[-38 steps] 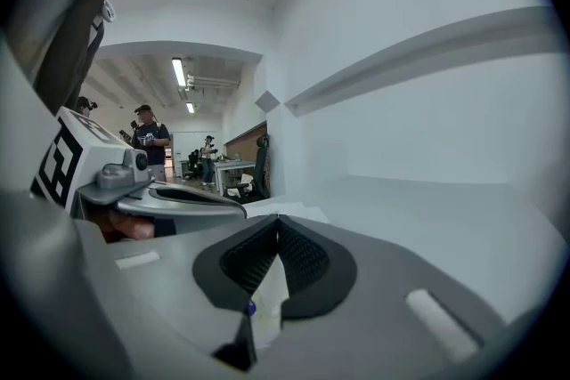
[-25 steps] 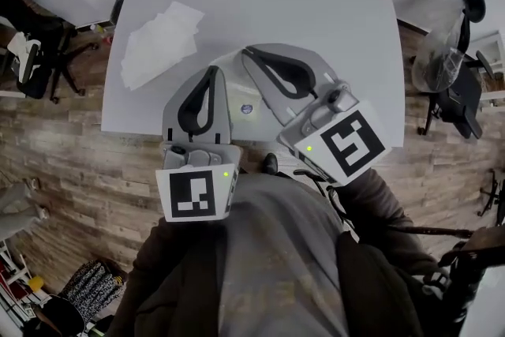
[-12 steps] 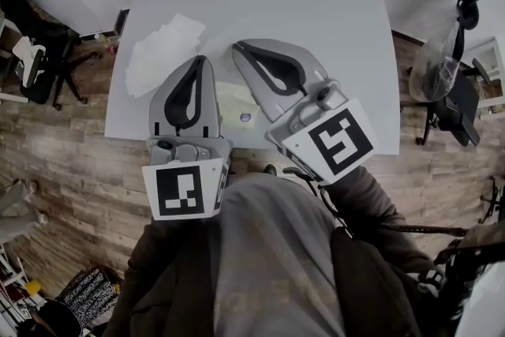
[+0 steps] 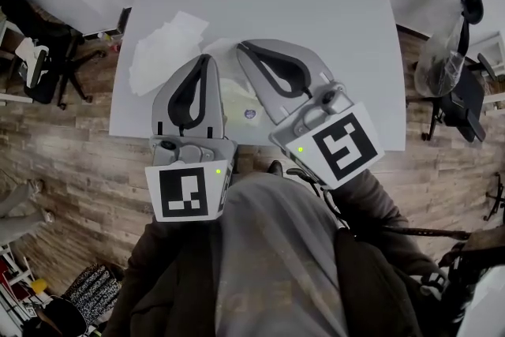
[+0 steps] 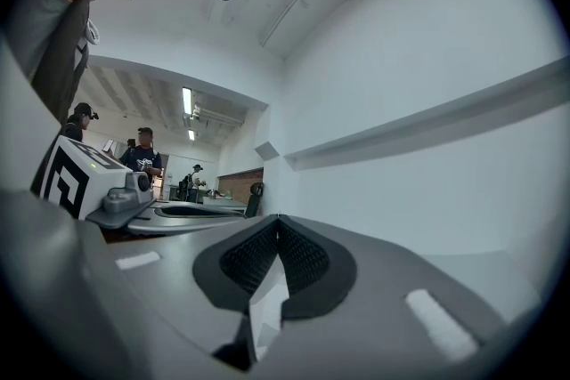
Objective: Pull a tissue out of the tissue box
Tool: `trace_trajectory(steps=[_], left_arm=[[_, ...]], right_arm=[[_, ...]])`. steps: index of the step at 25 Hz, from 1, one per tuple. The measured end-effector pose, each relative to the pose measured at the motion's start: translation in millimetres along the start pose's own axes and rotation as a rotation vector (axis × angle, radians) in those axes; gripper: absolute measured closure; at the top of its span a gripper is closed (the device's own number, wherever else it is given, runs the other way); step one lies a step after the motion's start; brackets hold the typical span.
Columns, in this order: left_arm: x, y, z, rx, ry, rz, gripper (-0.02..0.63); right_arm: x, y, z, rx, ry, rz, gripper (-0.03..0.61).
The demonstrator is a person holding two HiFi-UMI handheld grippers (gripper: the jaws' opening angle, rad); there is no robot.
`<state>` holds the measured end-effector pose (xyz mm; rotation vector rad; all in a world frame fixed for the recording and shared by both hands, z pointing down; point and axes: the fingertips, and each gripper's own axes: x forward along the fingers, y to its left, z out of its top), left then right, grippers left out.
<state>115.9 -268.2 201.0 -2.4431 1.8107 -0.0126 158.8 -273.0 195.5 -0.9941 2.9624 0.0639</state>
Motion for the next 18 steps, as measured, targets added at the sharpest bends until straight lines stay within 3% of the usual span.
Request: trace_trajectory(steps=[18], left_arm=[[-5.3,-2.1,-5.6,0.006,0.026,0.0,0.617]], right_arm=[[0.0,1.2,-2.1,0.011,-0.003,0.011,0.577]])
